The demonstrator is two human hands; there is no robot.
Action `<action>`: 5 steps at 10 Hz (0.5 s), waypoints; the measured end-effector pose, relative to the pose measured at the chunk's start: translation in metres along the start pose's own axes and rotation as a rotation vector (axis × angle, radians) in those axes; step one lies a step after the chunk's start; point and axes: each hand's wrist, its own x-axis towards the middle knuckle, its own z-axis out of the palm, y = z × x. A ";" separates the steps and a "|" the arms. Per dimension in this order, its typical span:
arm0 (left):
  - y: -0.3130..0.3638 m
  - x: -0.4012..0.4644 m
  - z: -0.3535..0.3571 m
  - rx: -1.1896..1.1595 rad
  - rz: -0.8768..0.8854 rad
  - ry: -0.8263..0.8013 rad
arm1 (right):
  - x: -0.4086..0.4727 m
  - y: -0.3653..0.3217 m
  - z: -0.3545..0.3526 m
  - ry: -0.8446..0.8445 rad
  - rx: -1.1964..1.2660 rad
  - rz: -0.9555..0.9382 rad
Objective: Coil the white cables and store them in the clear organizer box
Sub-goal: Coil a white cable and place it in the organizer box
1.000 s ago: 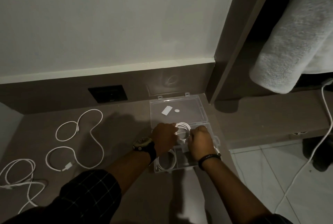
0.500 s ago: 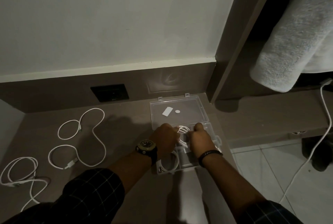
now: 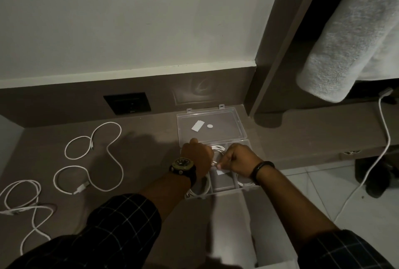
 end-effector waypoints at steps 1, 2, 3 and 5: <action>-0.005 0.002 0.003 -0.024 -0.074 -0.042 | 0.003 0.001 0.003 0.017 -0.154 -0.013; -0.002 0.004 -0.001 -0.101 -0.179 -0.068 | 0.008 0.008 0.002 0.081 -0.272 0.046; 0.000 0.004 -0.003 -0.115 -0.181 -0.049 | 0.015 0.011 0.000 0.140 -0.264 0.131; -0.003 0.008 -0.009 -0.203 -0.204 -0.063 | 0.032 0.001 0.008 0.157 -0.333 0.224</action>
